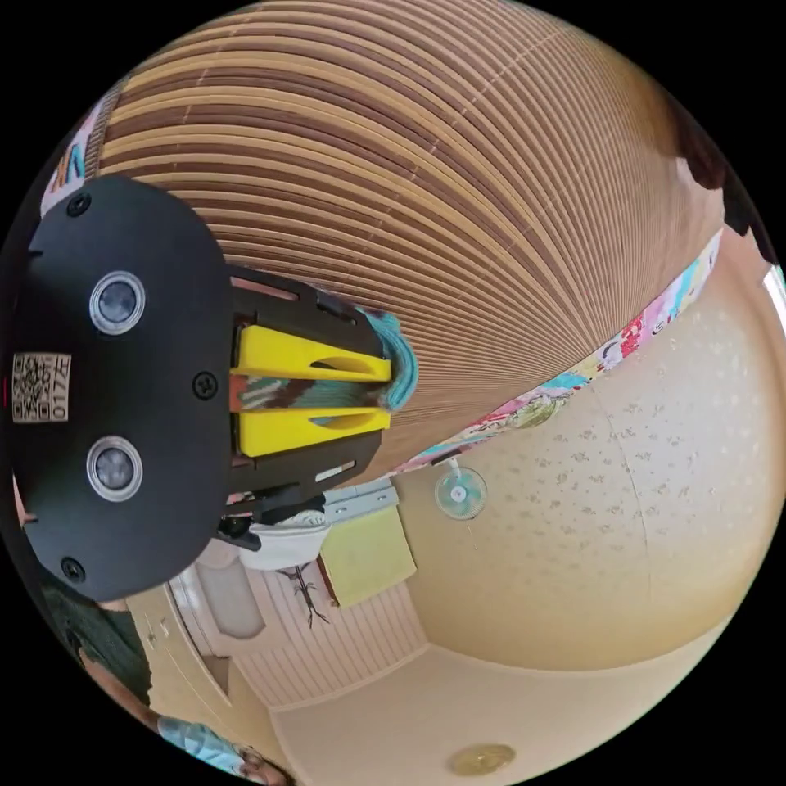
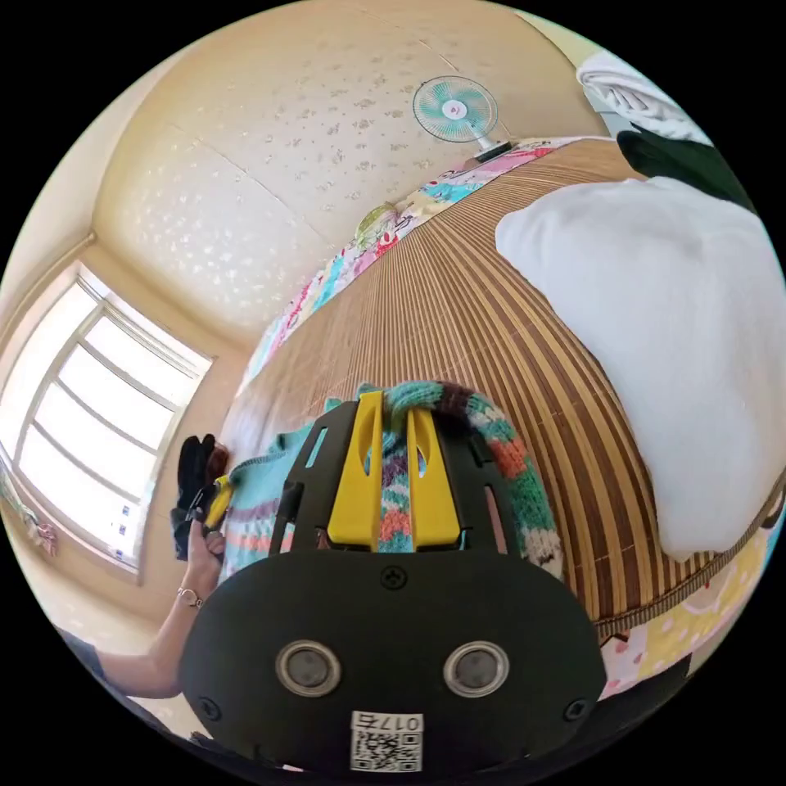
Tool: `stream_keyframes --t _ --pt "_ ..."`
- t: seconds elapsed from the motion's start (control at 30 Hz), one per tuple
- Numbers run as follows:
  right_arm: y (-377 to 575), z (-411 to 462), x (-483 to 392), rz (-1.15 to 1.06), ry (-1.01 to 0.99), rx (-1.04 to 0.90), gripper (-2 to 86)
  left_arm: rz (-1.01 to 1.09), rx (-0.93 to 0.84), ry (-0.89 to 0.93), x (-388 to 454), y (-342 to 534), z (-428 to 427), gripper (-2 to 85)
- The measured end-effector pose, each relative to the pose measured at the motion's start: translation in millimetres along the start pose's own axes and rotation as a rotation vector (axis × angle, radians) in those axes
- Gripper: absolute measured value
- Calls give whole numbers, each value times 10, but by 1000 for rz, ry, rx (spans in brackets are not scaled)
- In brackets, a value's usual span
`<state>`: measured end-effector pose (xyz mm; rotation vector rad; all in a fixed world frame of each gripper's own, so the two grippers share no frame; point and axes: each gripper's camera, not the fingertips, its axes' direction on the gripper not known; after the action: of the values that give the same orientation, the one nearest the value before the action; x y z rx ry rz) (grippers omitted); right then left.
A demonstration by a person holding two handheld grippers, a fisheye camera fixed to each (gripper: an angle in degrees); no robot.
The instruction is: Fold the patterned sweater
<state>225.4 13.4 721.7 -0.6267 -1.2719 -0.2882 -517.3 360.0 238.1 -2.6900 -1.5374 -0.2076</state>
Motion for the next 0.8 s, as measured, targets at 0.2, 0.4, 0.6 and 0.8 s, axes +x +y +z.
stream_keyframes --t 0.2,0.4,0.6,0.8 --pt "298 195 224 49 -241 36 73 114 96 108 -5 28 -200 83" --pt "557 398 98 12 -281 52 114 144 261 241 -5 211 -982 159" --pt "777 620 15 17 -288 49 113 166 311 -29 155 1087 -1894 191" --pt "994 772 -232 -11 -211 64 106 -75 132 -114 -555 1701 -1867 220"
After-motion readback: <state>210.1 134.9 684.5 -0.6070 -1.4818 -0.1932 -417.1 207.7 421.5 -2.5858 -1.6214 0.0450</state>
